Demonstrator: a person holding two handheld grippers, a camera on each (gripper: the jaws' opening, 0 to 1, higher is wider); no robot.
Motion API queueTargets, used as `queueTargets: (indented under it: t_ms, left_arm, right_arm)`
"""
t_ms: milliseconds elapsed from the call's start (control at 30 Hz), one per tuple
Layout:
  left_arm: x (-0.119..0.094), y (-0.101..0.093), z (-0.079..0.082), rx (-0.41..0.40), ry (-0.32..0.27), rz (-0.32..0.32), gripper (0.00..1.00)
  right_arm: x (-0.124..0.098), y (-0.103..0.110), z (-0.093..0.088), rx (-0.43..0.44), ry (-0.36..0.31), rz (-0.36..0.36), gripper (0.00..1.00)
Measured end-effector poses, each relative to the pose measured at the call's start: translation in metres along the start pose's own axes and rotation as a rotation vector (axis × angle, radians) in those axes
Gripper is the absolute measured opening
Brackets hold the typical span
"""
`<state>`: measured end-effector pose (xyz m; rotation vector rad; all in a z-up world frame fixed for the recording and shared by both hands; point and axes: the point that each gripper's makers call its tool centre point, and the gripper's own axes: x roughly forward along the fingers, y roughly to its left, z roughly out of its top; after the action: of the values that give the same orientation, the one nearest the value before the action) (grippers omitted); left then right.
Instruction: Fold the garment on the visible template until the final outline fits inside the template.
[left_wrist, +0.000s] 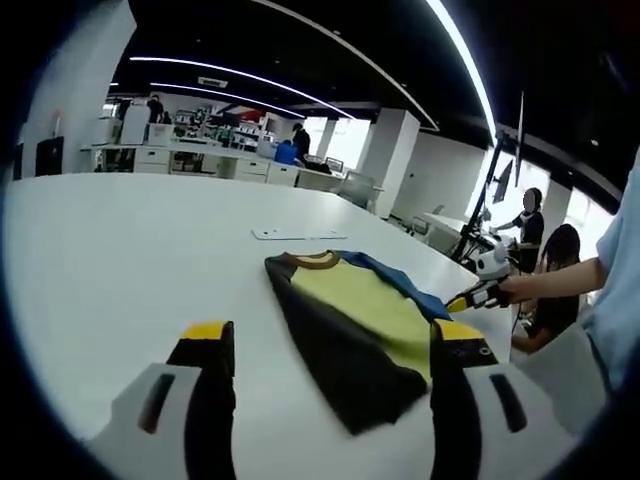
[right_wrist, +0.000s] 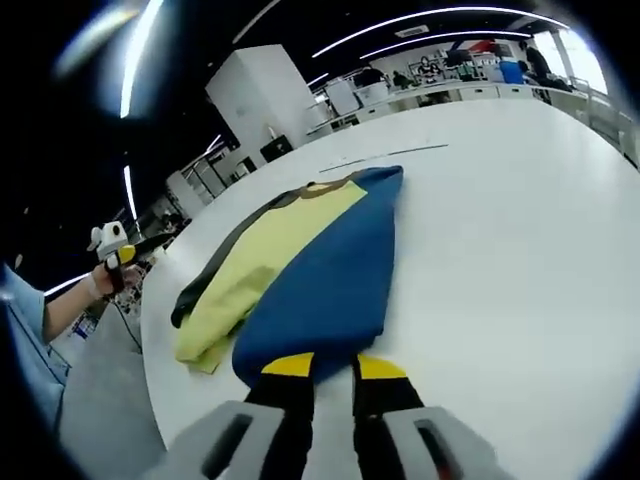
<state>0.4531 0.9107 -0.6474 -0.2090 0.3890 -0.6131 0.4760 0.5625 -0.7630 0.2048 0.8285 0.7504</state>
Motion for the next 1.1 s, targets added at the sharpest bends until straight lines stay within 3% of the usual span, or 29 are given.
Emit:
queueTargets:
  t_ms: [100,367,467,733,1100]
  left_arm:
    - [-0.005,0.002,-0.002,-0.012,-0.004,0.011,0.76]
    - [-0.008,0.004,-0.005,-0.025,-0.004,0.019,0.75]
    - [-0.007,0.003,-0.004,-0.024,-0.006,0.016,0.74]
    - [-0.005,-0.002,-0.002,-0.025,-0.015,0.004,0.73]
    - [-0.013,0.002,-0.008,-0.043,-0.018,0.017,0.72]
  right_arm:
    - [0.000,-0.002,0.001,0.011,-0.003,-0.009,0.00]
    - [-0.009,0.006,0.023,0.036,-0.069,0.021,0.00]
    - [-0.007,0.015,0.033,0.004,-0.078,0.037,0.00]
    - [0.021,0.048,0.058,-0.077,-0.066,0.101,0.00]
    - [0.052,0.060,0.053,-0.122,-0.009,0.126,0.00]
